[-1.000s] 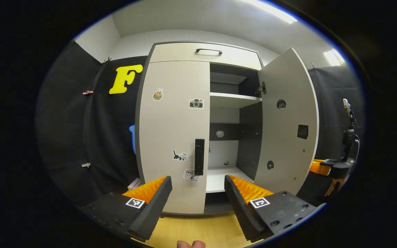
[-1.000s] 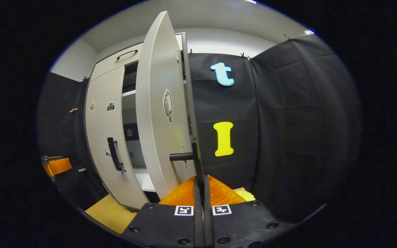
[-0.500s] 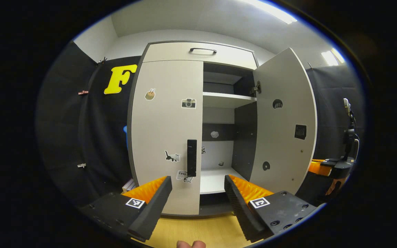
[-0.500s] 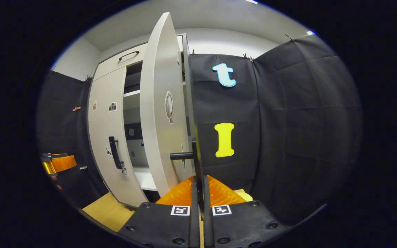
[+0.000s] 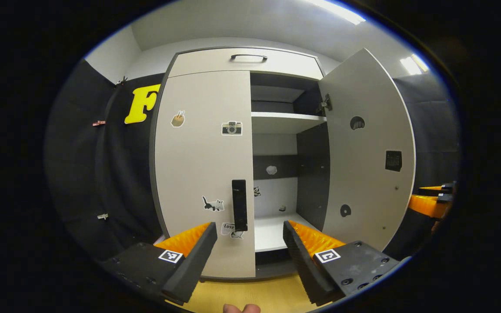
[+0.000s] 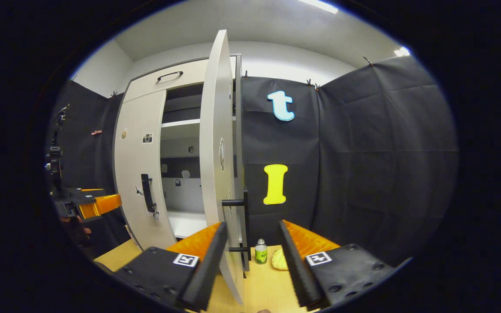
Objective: Open the right door of the double-door shoe cabinet with the right hand, and open the left door with the left hand.
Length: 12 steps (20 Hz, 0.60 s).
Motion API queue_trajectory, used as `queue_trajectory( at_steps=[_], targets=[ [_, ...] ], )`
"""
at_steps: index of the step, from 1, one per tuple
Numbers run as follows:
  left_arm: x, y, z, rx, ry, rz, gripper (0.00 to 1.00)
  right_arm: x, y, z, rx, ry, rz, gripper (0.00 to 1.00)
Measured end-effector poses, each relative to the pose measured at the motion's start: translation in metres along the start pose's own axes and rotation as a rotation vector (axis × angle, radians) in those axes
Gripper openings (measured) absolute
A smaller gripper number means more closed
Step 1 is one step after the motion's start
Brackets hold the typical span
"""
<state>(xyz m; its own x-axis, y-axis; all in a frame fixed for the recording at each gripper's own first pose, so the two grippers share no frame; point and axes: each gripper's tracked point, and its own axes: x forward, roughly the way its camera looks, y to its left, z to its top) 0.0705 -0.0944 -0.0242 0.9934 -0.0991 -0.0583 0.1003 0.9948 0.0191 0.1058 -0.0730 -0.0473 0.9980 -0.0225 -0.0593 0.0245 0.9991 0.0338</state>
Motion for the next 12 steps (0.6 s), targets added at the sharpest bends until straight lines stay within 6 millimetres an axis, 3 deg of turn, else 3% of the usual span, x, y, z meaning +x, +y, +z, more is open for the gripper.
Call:
queue_trajectory(
  at_steps=[2,12],
  targets=[
    [0.014,0.001,0.001,-0.001,-0.004,0.008,0.94,-0.008,-0.004,0.004,0.012,-0.001,-0.008,0.98],
    [0.114,0.018,-0.017,0.016,0.009,0.066,0.93,-0.017,-0.024,0.014,0.042,-0.036,-0.035,0.99]
  ],
)
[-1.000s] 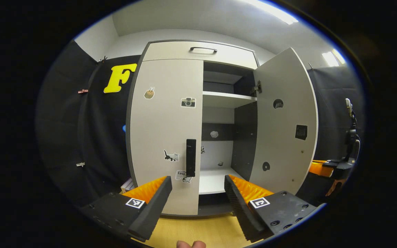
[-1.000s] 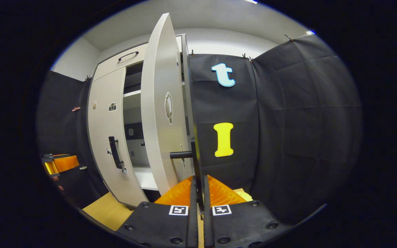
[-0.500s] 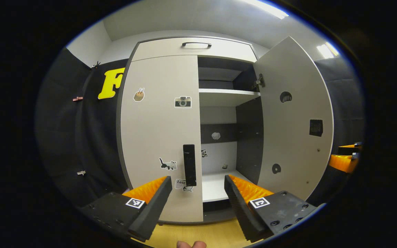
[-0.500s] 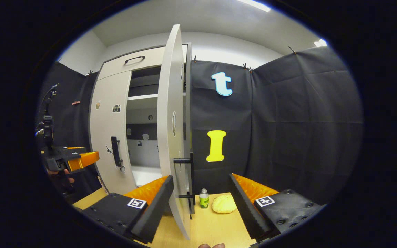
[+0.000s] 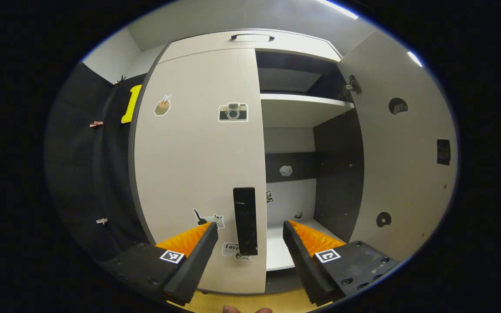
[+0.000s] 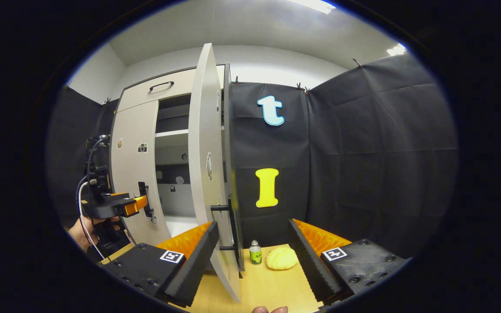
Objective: Open the right door of the double-door shoe cabinet with the right hand, and open the left door with the left hand.
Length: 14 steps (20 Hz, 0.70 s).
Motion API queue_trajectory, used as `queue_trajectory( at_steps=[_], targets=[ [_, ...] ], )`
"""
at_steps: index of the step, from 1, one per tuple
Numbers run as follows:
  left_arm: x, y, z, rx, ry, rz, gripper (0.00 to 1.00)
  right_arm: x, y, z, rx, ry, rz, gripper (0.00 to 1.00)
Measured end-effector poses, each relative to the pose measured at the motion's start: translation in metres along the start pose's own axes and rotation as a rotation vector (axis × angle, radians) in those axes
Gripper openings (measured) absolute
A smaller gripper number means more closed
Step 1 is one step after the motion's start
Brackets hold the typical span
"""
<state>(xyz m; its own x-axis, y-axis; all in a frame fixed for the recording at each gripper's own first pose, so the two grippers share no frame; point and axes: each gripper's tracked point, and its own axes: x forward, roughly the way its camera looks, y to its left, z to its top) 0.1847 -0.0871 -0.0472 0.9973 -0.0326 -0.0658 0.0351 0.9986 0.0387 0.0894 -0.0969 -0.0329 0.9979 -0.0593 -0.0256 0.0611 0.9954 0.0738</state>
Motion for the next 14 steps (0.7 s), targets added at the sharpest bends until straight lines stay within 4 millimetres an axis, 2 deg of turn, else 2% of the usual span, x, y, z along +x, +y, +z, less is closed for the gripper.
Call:
queue_trajectory(
  at_steps=[2,4,5,8,9,10,11,12,14],
  targets=[
    [0.016,-0.002,-0.008,-0.026,0.004,-0.004,0.91,0.002,-0.004,0.000,-0.006,-0.002,0.001,0.99],
    [0.029,0.003,-0.015,-0.036,0.010,0.018,0.83,0.003,-0.008,0.002,-0.009,-0.006,0.006,1.00],
    [0.035,0.007,-0.018,-0.034,0.011,0.034,0.73,0.004,-0.012,0.002,-0.010,-0.008,0.005,0.99],
    [0.051,0.015,-0.026,-0.034,0.024,0.061,0.63,0.007,-0.022,0.006,-0.004,-0.017,-0.003,0.99],
    [0.055,0.013,-0.028,-0.038,0.030,0.049,0.55,0.008,-0.025,0.007,0.002,-0.021,-0.005,0.99],
    [0.059,0.010,-0.030,-0.045,0.034,0.036,0.52,0.010,-0.025,0.008,0.006,-0.025,-0.003,0.99],
    [0.061,0.009,-0.030,-0.046,0.037,0.037,0.41,0.011,-0.024,0.008,0.010,-0.024,0.004,0.98],
    [0.061,0.009,-0.030,-0.044,0.028,0.044,0.37,0.011,-0.022,0.008,0.016,-0.024,0.014,0.99],
    [0.060,0.008,-0.036,-0.052,0.046,0.054,0.36,0.010,-0.017,0.010,0.025,-0.032,0.034,0.98]
  ],
)
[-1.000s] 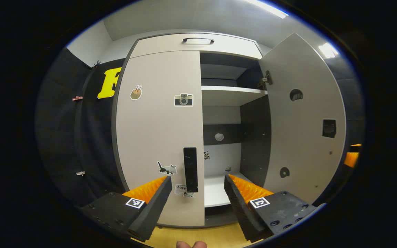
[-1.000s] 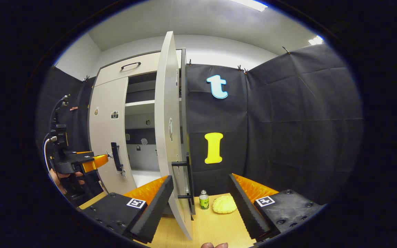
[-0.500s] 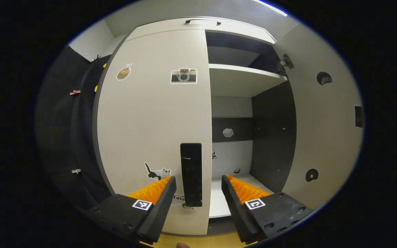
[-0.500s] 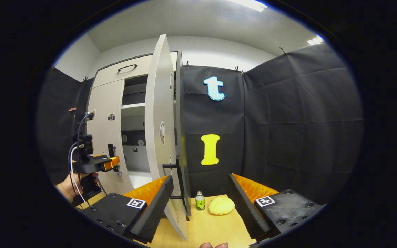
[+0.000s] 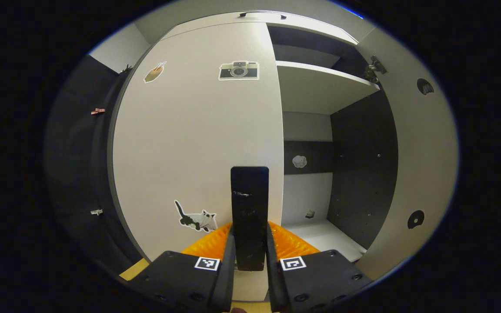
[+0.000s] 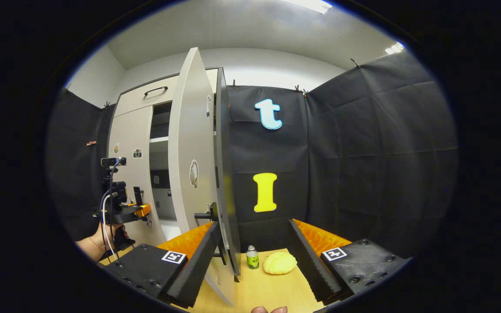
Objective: Open the right door of the double-door shoe cabinet with the right hand, and open the left door with the left hand.
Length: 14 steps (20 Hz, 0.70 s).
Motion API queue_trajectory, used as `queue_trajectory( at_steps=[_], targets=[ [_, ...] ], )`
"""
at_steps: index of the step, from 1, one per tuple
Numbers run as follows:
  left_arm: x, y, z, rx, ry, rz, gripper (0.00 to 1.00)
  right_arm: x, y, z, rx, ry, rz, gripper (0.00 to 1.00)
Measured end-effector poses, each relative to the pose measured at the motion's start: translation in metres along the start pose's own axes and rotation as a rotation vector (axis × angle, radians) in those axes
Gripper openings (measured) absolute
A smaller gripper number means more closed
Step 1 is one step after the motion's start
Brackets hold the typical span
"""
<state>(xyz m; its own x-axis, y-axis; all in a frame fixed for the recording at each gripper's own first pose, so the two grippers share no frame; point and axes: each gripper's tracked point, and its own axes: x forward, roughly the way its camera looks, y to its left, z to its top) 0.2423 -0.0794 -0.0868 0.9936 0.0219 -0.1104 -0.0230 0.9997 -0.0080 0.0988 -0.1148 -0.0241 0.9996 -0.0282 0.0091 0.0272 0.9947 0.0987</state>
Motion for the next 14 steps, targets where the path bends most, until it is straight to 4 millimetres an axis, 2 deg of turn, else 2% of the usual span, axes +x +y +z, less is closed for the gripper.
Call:
queue_trajectory(
  at_steps=[4,8,11,14],
  targets=[
    [0.000,-0.001,-0.002,0.001,0.023,-0.009,0.34,-0.002,0.008,0.004,-0.021,-0.018,0.013,0.98],
    [-0.003,-0.001,-0.003,-0.031,0.049,-0.053,0.23,-0.006,0.018,0.006,-0.033,-0.013,0.012,0.98],
    [-0.014,0.003,0.000,-0.025,0.003,-0.053,0.19,-0.006,0.030,0.000,0.000,0.021,0.025,0.98],
    [-0.033,0.010,0.000,-0.049,0.002,-0.080,0.18,-0.014,0.040,0.000,-0.003,0.017,0.022,0.98]
  ],
)
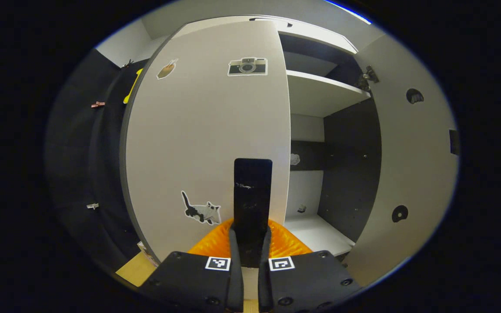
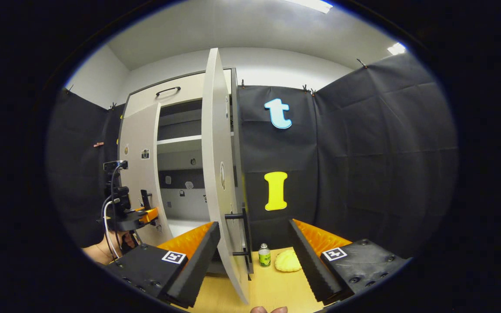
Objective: Open the right door of the double-door shoe cabinet with the right hand, and open the left door with the left hand.
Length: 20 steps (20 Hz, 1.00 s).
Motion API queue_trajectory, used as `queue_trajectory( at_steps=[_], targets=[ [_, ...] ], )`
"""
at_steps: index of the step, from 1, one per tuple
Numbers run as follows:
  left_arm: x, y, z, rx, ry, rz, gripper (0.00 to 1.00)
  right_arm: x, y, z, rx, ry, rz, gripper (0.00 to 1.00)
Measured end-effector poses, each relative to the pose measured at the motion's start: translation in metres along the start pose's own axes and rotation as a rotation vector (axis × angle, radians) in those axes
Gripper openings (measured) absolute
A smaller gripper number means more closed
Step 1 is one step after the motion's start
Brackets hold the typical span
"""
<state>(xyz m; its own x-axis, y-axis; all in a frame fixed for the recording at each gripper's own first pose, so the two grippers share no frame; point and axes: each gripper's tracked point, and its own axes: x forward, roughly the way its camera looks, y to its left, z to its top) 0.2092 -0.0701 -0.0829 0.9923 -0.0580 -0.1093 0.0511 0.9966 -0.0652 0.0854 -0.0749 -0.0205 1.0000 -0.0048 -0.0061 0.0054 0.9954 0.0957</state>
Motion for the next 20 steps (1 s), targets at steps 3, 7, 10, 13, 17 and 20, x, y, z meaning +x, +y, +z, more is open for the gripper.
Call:
queue_trajectory(
  at_steps=[3,7,10,13,17,20],
  targets=[
    [-0.011,0.007,-0.001,0.005,0.009,-0.018,0.18,-0.005,0.016,0.004,-0.014,-0.012,0.004,0.97],
    [-0.023,0.016,0.000,-0.011,0.022,-0.043,0.18,-0.010,0.040,0.008,-0.046,-0.032,0.013,0.97],
    [-0.030,0.023,0.000,-0.006,0.026,-0.059,0.18,-0.011,0.058,0.010,-0.046,-0.035,0.018,0.98],
    [-0.037,0.029,0.002,-0.011,0.026,-0.077,0.19,-0.014,0.076,0.008,-0.045,-0.039,0.025,0.98],
    [-0.045,0.036,0.002,-0.011,0.025,-0.104,0.17,-0.014,0.098,0.004,-0.041,-0.032,0.035,0.98],
    [-0.052,0.042,0.002,-0.012,0.027,-0.124,0.17,-0.015,0.113,0.001,-0.040,-0.032,0.040,0.98]
  ],
)
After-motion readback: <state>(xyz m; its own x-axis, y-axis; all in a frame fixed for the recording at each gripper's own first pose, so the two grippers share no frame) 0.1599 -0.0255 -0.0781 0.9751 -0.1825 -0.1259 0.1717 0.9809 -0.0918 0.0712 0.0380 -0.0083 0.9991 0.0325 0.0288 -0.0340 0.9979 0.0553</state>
